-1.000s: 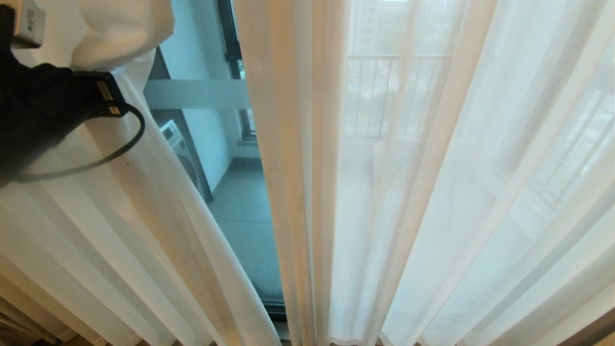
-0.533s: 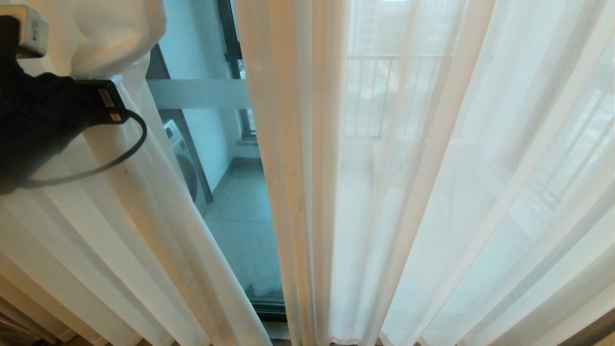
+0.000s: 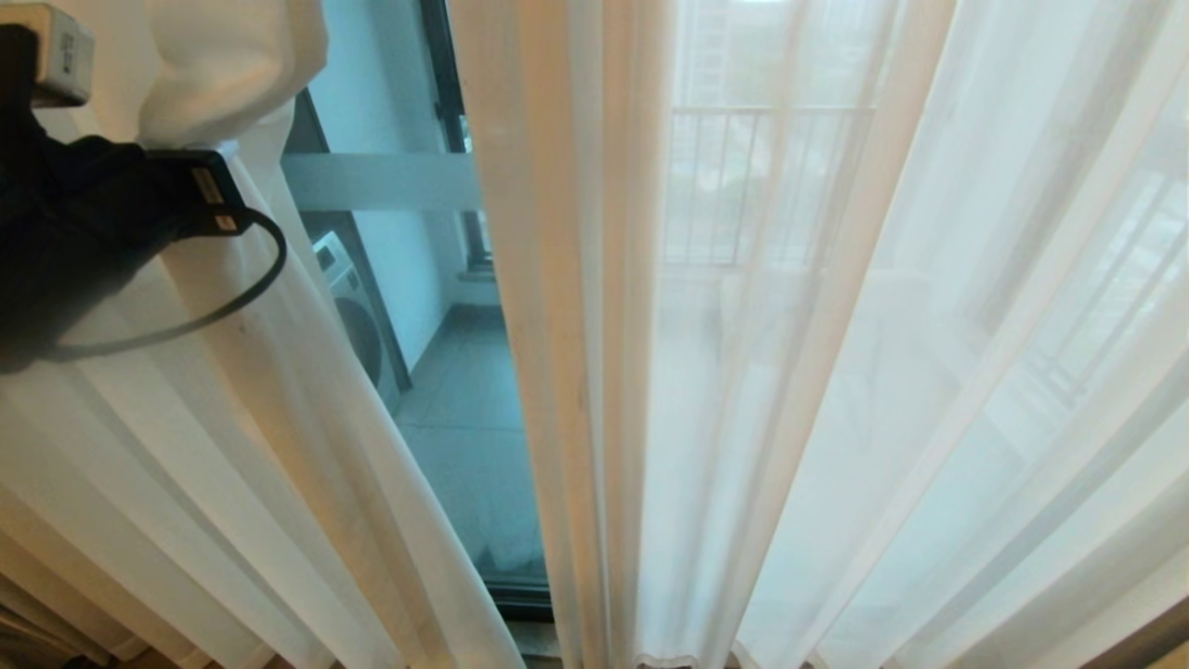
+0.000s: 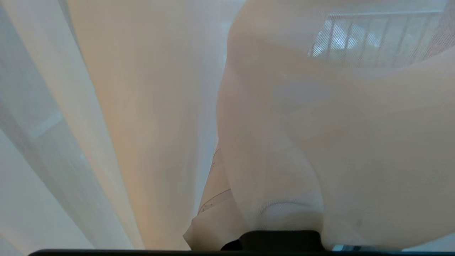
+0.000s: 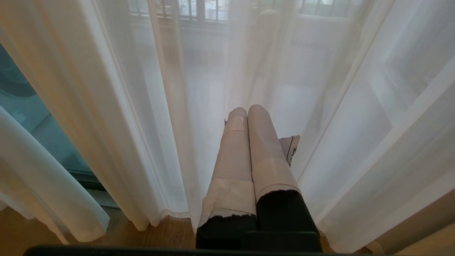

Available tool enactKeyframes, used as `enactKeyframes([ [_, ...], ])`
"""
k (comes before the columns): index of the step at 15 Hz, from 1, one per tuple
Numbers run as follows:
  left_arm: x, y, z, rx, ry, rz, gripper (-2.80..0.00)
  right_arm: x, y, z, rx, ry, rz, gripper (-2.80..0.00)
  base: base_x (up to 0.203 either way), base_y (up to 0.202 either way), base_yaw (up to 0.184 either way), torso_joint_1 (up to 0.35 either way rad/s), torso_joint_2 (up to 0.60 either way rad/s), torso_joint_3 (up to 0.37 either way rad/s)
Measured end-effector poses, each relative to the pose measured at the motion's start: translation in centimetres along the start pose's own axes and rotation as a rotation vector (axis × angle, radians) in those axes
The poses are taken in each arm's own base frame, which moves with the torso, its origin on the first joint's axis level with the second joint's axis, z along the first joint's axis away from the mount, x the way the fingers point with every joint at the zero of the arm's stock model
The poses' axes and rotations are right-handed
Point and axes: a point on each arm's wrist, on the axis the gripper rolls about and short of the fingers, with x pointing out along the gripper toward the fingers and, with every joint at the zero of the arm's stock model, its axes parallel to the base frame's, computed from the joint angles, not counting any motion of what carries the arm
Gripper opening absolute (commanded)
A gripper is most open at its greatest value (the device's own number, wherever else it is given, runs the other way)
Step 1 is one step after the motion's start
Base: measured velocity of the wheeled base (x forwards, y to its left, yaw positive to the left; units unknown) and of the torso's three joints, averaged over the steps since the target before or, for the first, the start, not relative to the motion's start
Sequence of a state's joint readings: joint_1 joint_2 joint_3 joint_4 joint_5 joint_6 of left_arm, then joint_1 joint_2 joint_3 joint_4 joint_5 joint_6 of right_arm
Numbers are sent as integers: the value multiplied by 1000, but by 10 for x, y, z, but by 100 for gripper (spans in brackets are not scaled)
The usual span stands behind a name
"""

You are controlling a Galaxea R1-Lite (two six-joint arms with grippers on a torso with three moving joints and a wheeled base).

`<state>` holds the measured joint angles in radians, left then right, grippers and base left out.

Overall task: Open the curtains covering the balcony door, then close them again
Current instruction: Pull the inner curtains open on both sides

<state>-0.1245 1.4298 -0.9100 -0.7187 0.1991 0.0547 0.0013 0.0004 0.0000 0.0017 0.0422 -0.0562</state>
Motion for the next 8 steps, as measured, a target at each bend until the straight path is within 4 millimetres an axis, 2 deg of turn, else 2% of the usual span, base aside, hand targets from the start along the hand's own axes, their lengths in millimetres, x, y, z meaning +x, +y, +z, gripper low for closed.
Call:
enactKeyframes([
  [8, -1, 1, 1, 3, -6, 3, -280, 0, 0, 0, 0, 0, 0, -280, 0, 0, 0, 0, 0, 0],
])
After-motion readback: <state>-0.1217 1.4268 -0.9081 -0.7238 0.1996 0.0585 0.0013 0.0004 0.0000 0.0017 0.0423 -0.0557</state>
